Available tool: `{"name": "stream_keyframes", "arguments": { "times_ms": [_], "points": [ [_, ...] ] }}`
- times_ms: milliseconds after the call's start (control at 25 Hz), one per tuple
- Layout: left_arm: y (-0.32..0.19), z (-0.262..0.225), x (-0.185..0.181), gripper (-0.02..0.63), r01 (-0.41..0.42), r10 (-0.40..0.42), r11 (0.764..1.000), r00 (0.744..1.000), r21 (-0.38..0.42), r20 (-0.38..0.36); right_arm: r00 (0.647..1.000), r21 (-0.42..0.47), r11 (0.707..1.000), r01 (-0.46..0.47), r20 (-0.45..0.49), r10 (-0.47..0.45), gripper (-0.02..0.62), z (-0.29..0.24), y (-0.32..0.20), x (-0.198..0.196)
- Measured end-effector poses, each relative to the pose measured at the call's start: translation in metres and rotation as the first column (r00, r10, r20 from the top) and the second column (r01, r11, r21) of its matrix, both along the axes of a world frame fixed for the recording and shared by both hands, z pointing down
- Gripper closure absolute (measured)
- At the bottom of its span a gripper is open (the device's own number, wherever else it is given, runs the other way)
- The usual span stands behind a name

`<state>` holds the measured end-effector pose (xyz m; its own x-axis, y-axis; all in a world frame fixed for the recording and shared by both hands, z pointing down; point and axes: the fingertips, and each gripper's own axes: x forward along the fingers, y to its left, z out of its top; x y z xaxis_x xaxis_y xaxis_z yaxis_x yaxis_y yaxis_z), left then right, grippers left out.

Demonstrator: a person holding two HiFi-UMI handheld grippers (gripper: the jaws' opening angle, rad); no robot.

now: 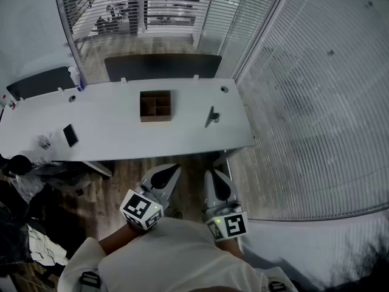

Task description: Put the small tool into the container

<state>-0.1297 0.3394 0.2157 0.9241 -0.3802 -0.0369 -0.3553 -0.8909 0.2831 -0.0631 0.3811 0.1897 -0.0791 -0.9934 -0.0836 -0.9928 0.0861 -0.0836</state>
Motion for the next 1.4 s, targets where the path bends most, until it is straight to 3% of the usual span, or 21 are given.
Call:
{"name": "stream_keyframes", "arguments": {
  "times_ms": [600, 1400],
  "points": [
    [0.024, 0.003, 0.009, 0.603, -0.027, 0.027, 1.000, 1.000, 0.005, 0.010, 0.999, 0.004, 0.999, 0.031, 0.034, -0.031, 0.595, -0.001, 0.016, 0.001],
    [0.059, -0.002, 0.048, 0.603, -0.017, 0.016, 1.000, 1.000, 0.021, 0.013, 0.998, -0.001, 1.000, 0.023, 0.054, -0.023, 0.595, 0.003, 0.058, 0.040]
  ]
}}
